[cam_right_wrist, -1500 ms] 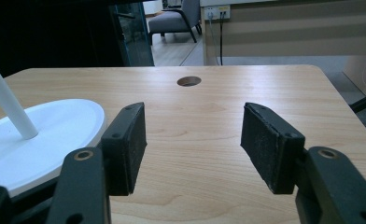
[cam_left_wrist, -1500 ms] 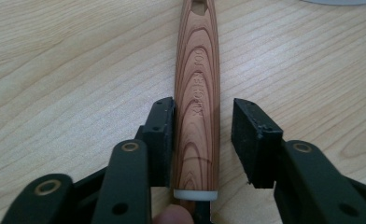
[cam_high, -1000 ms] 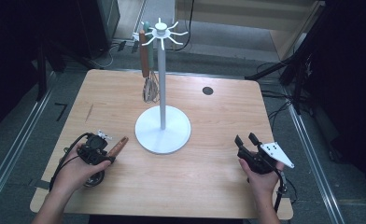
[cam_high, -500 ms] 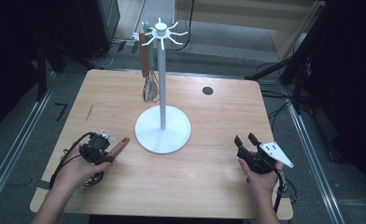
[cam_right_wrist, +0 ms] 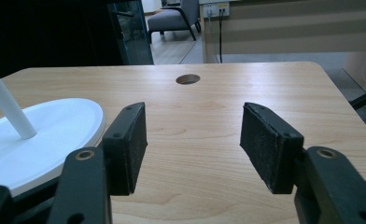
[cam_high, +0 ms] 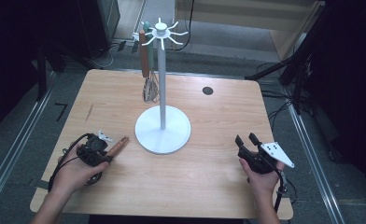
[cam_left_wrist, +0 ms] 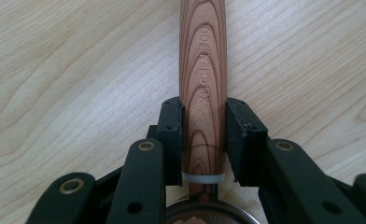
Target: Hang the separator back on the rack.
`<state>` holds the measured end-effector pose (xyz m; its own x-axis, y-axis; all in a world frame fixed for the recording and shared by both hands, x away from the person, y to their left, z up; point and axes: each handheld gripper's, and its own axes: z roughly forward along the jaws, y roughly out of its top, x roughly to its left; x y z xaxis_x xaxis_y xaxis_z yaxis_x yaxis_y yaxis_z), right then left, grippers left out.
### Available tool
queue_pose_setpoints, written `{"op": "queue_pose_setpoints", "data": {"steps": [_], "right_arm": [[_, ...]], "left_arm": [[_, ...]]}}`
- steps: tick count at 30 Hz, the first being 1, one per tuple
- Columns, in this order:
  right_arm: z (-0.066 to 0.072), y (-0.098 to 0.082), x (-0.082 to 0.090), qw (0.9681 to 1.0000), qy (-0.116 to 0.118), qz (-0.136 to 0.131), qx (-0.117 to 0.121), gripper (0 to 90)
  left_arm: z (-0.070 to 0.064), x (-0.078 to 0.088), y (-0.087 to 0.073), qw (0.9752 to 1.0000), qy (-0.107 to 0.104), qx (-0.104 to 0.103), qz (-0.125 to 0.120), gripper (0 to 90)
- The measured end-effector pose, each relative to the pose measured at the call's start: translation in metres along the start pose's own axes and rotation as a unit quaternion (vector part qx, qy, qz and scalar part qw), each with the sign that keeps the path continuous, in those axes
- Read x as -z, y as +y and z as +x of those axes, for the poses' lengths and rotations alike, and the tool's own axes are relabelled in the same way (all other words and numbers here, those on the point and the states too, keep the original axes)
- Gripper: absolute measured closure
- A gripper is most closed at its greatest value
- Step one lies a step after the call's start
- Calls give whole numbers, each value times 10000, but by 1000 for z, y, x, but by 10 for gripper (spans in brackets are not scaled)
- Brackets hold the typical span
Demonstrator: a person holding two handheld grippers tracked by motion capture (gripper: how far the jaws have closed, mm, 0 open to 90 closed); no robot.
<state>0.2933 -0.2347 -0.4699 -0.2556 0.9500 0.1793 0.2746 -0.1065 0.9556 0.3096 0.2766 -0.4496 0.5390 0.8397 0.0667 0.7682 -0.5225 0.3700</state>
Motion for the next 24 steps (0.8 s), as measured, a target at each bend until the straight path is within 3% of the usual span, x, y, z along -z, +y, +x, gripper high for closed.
{"op": "queue_pose_setpoints", "data": {"steps": [6, 8, 11, 16, 24], "right_arm": [[0, 0, 0, 10000, 6, 5, -7, 420], [0, 0, 0, 10000, 8, 4, -12, 420], [0, 0, 0, 10000, 10, -1, -11, 420], [0, 0, 0, 10000, 12, -5, -27, 421], [0, 0, 0, 10000, 18, -9, -28, 421]], "left_arm": [[2, 9, -2, 9992, -177, 81, -359, 707], [2, 11, -4, 9976, -236, 114, -643, 706], [1, 10, -8, 9963, -177, 20, -844, 707], [-2, 10, -14, 9928, -328, 63, -1148, 706], [-3, 20, -18, 9804, -438, 190, -1910, 706]]}}
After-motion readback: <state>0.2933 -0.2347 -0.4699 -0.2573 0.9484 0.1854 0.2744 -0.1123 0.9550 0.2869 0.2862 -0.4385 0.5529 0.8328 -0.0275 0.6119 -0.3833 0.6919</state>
